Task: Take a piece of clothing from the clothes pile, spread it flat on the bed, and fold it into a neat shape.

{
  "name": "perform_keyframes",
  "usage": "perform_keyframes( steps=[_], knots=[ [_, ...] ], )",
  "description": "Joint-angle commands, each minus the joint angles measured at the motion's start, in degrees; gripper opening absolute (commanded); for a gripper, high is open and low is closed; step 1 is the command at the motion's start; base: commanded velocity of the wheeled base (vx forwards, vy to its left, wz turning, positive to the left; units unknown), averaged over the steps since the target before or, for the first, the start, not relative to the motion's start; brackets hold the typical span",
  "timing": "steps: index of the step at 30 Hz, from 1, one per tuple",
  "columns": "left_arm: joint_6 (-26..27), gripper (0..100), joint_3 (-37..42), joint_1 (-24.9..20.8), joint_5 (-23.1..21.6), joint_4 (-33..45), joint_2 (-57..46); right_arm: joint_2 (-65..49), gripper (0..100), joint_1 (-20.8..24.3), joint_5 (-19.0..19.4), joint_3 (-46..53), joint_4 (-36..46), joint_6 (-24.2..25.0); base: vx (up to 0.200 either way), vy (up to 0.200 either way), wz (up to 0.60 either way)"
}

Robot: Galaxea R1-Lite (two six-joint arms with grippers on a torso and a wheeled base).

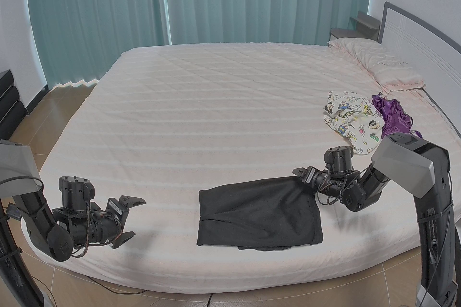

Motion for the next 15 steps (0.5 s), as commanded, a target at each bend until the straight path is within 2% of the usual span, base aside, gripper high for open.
perform_keyframes(
  steps=[1, 4, 8, 14, 15],
  knots=[
    [-0.63, 100, -0.18, 0.00, 1.11, -0.52, 0.38, -3.74, 100, -1.07, 0.09, 3.54, -0.26, 0.18, 0.000, 0.000, 0.00],
    [-0.63, 100, -0.01, 0.09, 0.93, -1.32, 0.47, -5.67, 100, -1.51, 0.35, 6.71, -1.23, 0.27, 0.000, 0.000, 0.00],
    [-0.63, 100, -0.01, 0.09, 0.76, -1.49, 0.47, -7.43, 100, -1.59, 0.44, 12.42, -5.98, -0.17, 0.200, 0.000, 0.00],
    [-0.63, 100, -0.01, 0.09, 0.93, -1.49, 0.56, -9.19, 100, -1.42, 2.55, 17.87, -7.29, -0.43, 0.200, 0.000, 0.00],
    [-0.63, 100, -0.01, 0.00, 0.93, -1.49, 0.56, -9.19, 100, -1.33, 2.64, 18.13, -7.29, -0.43, 0.000, 0.000, 0.00]
  ],
)
